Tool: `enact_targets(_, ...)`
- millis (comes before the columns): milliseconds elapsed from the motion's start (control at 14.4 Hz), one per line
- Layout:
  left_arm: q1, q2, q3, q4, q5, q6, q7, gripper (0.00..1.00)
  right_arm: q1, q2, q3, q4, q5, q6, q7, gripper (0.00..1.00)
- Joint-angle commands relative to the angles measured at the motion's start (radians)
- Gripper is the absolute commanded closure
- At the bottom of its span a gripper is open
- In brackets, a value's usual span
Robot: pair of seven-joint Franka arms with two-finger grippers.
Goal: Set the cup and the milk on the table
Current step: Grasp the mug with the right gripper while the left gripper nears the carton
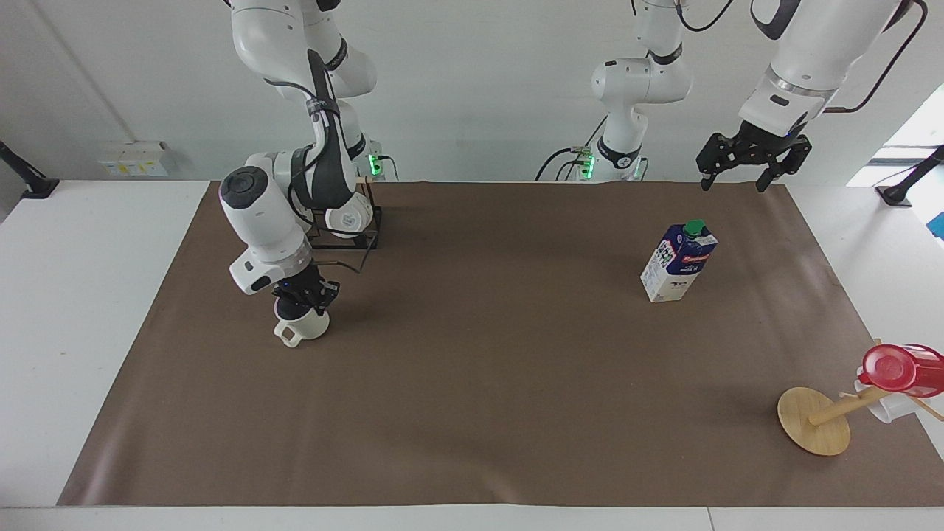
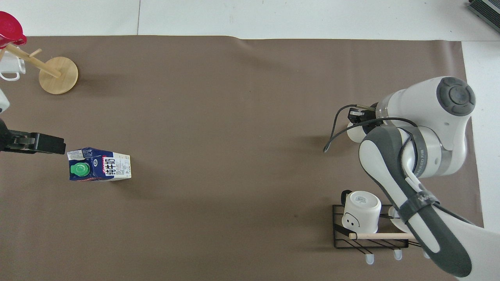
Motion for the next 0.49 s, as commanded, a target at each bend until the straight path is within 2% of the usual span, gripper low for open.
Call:
enact_targets(0,-0.008,-0.009,0.008,0.013,-0.012,-0.031,0.011,0.0,0.055,0.001,0.0,0.016,-0.004,-0.013,0.112,1.0)
enact_targets(416,-0.01,-0.019,0.008,-0.001,-0.012,-0.037,0.008,0.0,0.256,-0.007,-0.001,0.051,-0.045,-0.082,0.407,1.0)
